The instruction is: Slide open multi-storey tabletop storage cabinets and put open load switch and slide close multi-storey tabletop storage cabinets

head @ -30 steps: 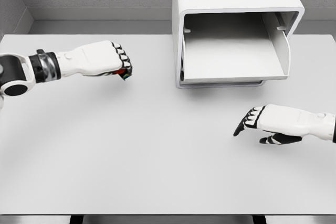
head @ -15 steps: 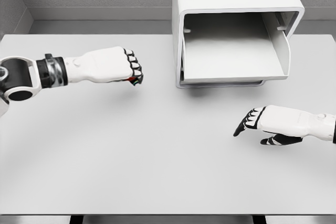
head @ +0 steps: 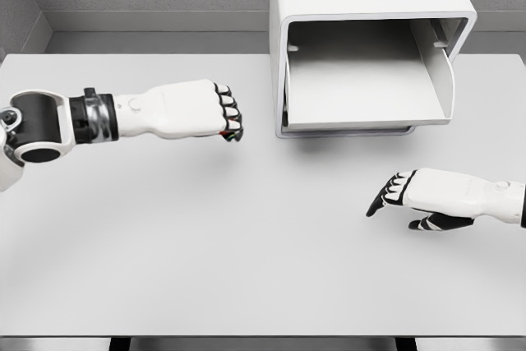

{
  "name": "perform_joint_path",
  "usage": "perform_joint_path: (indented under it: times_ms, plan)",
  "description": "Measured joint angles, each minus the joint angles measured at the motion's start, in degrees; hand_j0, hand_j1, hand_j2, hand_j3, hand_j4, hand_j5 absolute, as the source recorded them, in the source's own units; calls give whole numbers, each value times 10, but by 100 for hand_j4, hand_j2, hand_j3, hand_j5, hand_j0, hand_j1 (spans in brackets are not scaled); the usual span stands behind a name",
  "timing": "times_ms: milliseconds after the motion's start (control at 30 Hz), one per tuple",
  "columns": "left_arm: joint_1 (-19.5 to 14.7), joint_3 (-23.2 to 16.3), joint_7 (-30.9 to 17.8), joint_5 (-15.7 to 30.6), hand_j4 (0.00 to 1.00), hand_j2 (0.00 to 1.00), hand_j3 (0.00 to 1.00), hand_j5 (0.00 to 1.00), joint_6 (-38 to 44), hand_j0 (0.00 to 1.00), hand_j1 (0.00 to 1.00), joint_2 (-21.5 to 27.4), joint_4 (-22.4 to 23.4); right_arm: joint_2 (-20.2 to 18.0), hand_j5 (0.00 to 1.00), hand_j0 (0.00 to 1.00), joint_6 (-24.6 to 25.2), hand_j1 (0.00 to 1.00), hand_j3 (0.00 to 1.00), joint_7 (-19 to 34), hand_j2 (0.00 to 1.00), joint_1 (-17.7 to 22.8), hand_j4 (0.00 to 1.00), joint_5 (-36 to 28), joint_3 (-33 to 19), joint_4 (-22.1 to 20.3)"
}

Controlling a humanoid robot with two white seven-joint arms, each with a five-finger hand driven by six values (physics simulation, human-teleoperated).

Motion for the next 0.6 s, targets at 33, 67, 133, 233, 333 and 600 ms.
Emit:
perform_joint_path:
  times_ms: [33,67,133,233,333,600]
  plan:
    - [0,0,0,0,53,53,53,53,0,53,53,0,-3,0,75,75,0,75,75,0,75,0,75,0,-1,0]
    - [-1,0,0,0,53,53,53,53,0,53,53,0,-7,0,75,75,0,75,75,0,75,0,75,0,-1,0]
    - [-2,1,0,1,53,53,53,53,0,53,53,-1,-14,0,75,75,0,75,75,0,75,0,75,0,-2,0]
    - [-4,2,0,2,53,53,53,53,0,53,53,-1,-25,0,75,75,0,75,75,0,75,0,75,0,-3,0]
    - [-7,3,0,3,53,53,53,53,0,53,53,-2,-37,0,75,75,0,75,75,0,75,1,75,0,-3,0]
    - [-20,4,0,6,53,53,53,53,0,53,53,-8,-59,0,75,75,0,75,75,0,75,1,75,0,-3,0]
